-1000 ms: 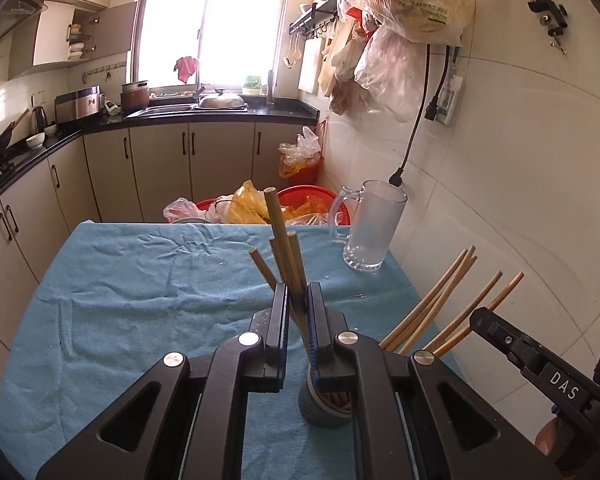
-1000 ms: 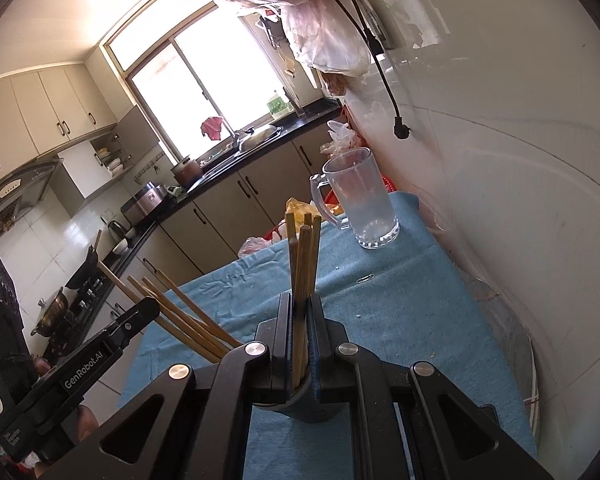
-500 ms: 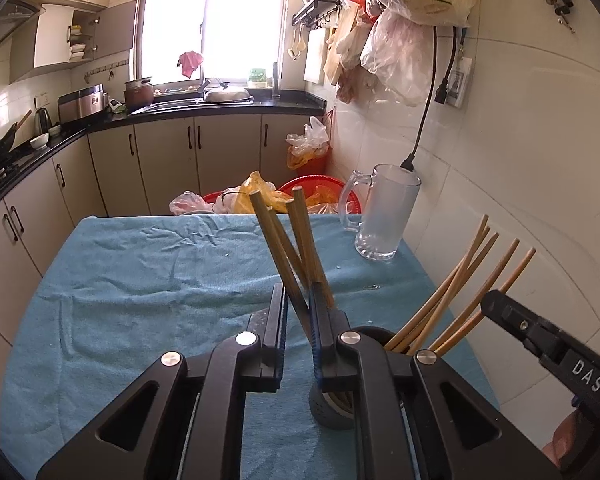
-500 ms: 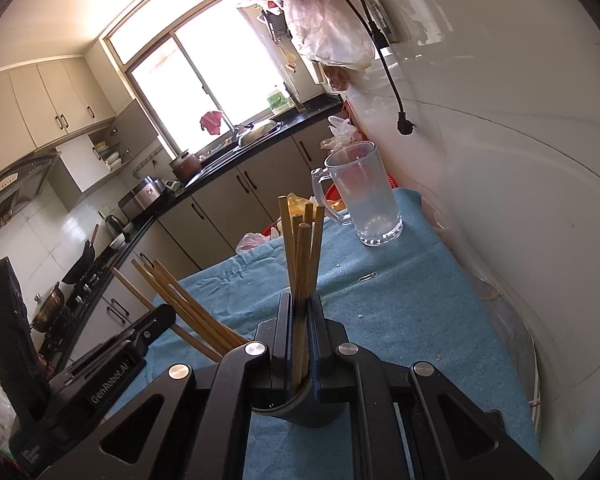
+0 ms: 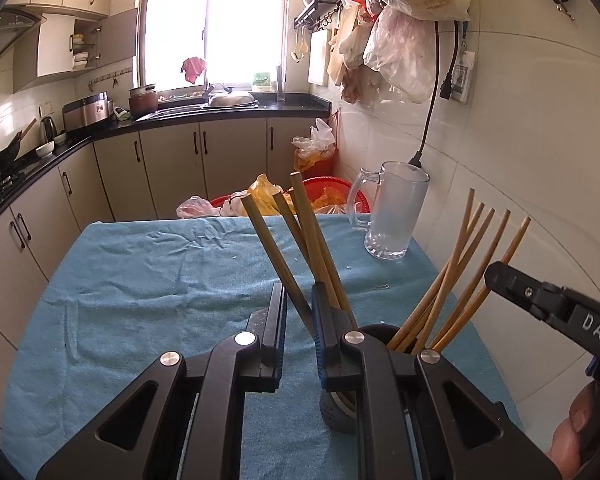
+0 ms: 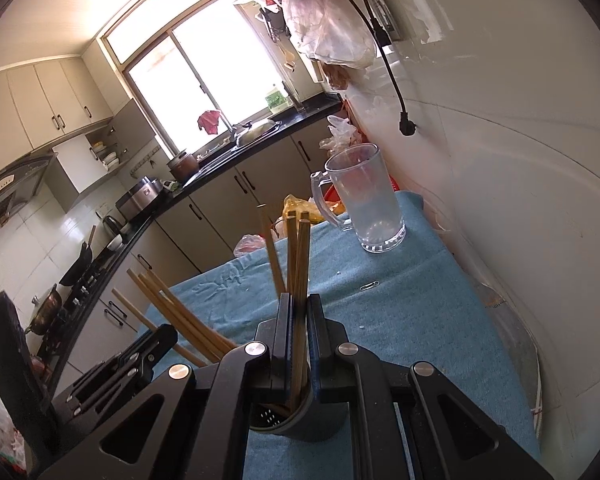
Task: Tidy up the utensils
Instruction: 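Open the right tool to release the chopstick and withdraw from the cup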
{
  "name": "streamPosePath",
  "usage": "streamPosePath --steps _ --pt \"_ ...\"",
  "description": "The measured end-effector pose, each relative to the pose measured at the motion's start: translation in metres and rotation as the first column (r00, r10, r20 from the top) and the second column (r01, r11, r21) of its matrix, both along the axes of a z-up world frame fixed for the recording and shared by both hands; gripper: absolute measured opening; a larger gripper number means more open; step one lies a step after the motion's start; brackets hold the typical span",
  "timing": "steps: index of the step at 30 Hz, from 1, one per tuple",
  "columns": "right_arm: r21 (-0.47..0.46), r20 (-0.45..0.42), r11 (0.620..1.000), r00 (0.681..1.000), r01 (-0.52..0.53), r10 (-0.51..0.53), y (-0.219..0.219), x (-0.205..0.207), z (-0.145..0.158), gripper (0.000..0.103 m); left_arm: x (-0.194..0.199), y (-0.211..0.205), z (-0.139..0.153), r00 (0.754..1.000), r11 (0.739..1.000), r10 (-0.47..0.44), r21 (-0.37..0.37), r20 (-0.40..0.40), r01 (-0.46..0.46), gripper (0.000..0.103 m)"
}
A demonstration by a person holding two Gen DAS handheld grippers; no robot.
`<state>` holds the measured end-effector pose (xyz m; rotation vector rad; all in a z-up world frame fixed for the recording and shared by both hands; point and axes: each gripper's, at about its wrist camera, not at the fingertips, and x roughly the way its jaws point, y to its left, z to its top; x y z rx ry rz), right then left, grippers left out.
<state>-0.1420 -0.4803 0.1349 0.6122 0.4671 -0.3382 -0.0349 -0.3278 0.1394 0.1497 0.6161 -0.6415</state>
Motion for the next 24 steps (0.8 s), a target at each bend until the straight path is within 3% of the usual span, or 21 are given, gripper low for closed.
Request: streamPosePath --steps 8,24 --pt "0.003 -0.002 1.000 1.000 -0.001 0.001 -0.0008 0.0015 0.0001 0.008 -0.0012 -0.0004 -0.0030 1.000 1.000 0.002 0.004 0.004 -0.002 0.015" --pt "0.010 0.001 1.000 1.000 -0.002 0.002 -0.0025 0.0047 0.0013 0.008 -0.0003 0.0024 -0.0077 1.000 1.000 0.013 0.007 0.008 -0.013 0.030"
